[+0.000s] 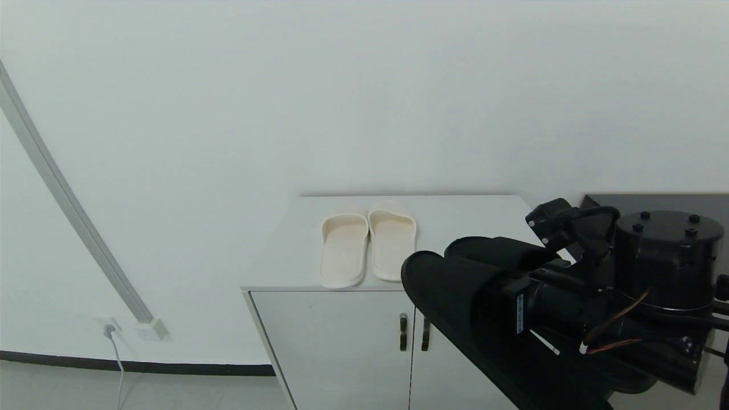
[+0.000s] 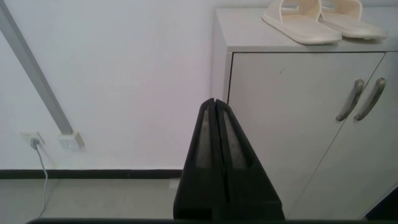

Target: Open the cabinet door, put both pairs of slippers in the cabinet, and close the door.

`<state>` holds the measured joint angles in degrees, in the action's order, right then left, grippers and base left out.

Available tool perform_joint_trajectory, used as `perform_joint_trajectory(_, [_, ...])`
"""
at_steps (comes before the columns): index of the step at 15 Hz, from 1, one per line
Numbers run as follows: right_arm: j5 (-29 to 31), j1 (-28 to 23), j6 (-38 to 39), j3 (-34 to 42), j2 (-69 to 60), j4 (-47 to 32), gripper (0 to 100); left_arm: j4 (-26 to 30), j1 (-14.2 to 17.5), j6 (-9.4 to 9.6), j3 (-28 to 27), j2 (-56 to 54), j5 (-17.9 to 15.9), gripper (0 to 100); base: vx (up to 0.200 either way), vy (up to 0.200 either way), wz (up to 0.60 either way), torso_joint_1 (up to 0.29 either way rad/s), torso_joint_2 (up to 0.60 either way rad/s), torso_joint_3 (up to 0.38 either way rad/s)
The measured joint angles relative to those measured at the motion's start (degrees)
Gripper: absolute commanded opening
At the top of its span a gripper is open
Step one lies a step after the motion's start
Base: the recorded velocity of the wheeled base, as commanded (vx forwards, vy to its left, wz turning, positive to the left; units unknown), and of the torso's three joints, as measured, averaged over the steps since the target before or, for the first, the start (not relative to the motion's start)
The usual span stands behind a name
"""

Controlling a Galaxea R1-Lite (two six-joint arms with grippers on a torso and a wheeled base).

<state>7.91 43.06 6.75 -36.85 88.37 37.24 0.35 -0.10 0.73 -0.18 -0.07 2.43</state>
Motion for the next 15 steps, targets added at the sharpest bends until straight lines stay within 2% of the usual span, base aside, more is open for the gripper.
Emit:
perform_joint_trajectory(5, [-0.04,0.05,0.0,0.78,-0.39,0.0,0,0.02,0.0,-0.02,0.0,0.0,0.02,0,-0.2,0.0,0.0,0.006,0.0,0.002])
perform_joint_trajectory(15, [-0.41,0.1,-0.24,2.18,-0.66,-0.13,0,-0.02,0.02,-0.02,0.0,0.0,0.0,0,0.0,0.0,0.0,0.0,0.0,0.0])
